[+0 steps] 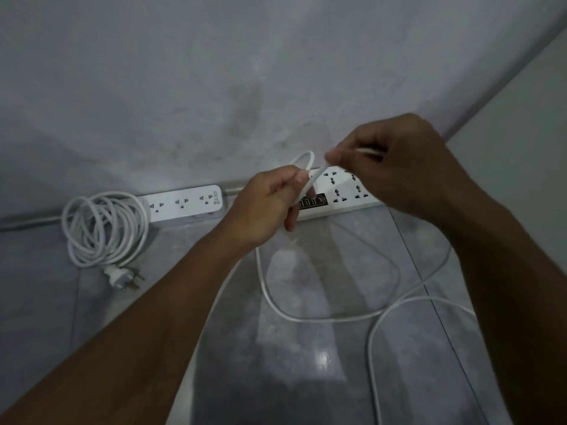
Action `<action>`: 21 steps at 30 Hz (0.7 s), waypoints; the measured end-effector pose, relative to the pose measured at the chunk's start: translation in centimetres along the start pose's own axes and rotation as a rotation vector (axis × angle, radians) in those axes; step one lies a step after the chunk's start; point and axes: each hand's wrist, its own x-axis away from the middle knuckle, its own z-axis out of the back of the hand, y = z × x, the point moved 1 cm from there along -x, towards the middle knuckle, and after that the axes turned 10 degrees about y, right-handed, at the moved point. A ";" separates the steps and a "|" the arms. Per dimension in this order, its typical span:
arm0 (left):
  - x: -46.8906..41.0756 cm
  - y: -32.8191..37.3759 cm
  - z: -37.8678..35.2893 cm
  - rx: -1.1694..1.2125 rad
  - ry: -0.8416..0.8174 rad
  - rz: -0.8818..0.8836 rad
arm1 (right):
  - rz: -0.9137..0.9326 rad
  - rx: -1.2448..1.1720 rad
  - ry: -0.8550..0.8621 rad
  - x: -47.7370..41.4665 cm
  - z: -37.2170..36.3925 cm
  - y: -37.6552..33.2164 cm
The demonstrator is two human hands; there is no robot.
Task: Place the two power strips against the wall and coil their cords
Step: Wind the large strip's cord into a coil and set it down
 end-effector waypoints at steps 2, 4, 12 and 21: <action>0.1 0.1 -0.3 0.193 0.016 0.106 | -0.046 -0.048 0.114 -0.7 -0.4 1.0; 0.1 0.6 -0.6 0.368 -0.001 0.206 | -0.097 -0.044 0.183 -1.3 -1.5 2.2; -0.7 2.0 0.5 0.853 -0.054 0.317 | -0.137 -0.048 0.239 1.3 -7.8 4.9; -2.6 3.1 3.0 0.903 0.108 0.161 | -0.237 -0.031 -0.127 8.7 -12.2 7.0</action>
